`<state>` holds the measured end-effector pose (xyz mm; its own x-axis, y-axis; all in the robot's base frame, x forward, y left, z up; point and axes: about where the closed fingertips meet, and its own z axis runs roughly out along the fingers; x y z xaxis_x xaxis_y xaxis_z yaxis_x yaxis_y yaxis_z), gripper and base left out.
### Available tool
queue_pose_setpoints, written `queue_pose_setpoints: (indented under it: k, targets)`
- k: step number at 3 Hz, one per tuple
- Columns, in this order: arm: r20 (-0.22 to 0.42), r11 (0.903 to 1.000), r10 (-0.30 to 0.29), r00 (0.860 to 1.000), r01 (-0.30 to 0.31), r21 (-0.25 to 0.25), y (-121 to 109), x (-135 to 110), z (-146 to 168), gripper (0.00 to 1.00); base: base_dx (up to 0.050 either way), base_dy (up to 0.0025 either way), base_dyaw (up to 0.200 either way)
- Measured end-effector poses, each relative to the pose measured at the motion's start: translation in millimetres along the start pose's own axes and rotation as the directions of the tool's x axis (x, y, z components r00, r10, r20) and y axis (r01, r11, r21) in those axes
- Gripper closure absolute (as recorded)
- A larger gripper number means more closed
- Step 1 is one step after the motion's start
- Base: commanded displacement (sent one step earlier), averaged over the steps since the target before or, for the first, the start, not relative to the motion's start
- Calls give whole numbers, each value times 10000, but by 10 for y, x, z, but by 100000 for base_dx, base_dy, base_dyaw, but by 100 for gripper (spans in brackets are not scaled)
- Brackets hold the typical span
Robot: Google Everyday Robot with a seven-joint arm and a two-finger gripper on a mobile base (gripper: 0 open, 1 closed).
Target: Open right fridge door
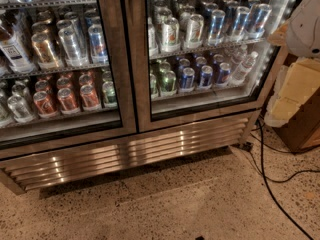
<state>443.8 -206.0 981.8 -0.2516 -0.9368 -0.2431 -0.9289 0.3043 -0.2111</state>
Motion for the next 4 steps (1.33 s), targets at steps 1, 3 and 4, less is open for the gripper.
queue_pose_setpoints:
  k: [1, 3, 4]
  targets:
    - [481, 9993, 368, 9982, -364, -91, -307, -157, 162, 0, 0, 0, 0]
    - [898, 9955, 929, 9916, -906, -294, -598, -305, 391, 0, 0, 0, 0]
    - [1631, 9937, 1119, 9802, -1088, -277, -836, -386, 508, 0, 0, 0, 0]
